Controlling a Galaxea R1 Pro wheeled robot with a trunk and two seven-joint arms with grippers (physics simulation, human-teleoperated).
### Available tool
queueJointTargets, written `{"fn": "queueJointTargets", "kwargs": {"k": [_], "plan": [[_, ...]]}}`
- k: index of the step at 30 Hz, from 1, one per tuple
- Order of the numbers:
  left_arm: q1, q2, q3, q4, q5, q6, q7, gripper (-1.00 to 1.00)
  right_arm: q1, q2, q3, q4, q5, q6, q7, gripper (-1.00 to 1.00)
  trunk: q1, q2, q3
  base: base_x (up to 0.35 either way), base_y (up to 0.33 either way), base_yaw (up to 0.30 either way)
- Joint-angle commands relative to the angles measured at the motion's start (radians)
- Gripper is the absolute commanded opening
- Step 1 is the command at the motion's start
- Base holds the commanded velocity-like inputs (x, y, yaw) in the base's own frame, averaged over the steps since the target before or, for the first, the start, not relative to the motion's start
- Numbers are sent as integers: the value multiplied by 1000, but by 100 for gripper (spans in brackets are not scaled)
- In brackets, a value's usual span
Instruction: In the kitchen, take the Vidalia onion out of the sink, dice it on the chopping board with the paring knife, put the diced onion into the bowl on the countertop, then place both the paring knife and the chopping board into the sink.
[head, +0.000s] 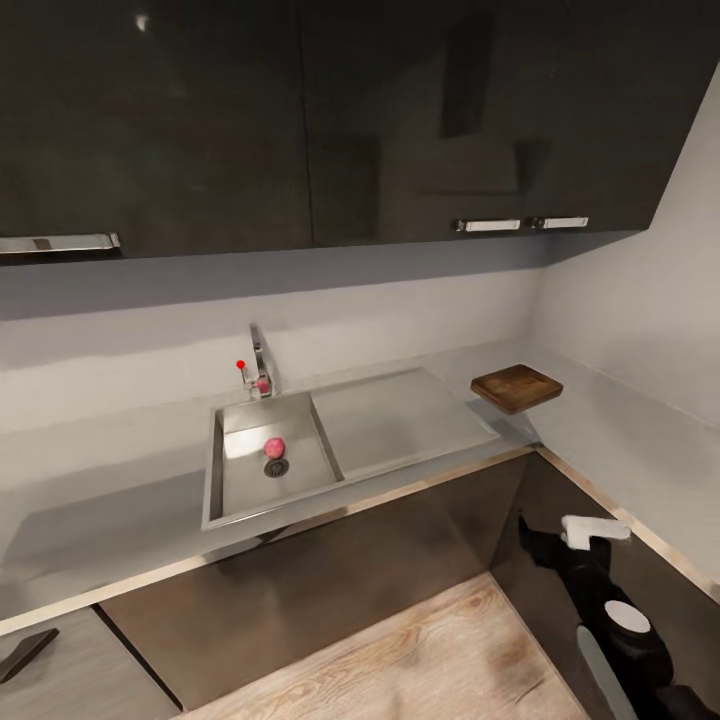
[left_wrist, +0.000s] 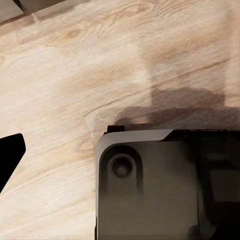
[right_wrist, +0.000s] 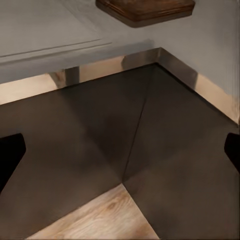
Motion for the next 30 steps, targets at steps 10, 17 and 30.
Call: {"fn": "queueJointTargets", "kwargs": {"k": [10, 17, 30], "plan": [[-1, 0, -1, 1, 1, -3, -1, 100, -156, -5, 3, -2, -12, 151, -12, 100, 1, -2, -2, 0, 0, 0], [-1, 0, -1, 1, 2, -3, -1, 100, -294, -5, 3, -1, -12, 274, -13, 100, 1, -2, -2, 0, 0, 0], [-1, 0, -1, 1, 2, -4, -1, 100, -813, -5, 4, 202, -10, 545, -38, 100, 1, -2, -2, 0, 0, 0]]}}
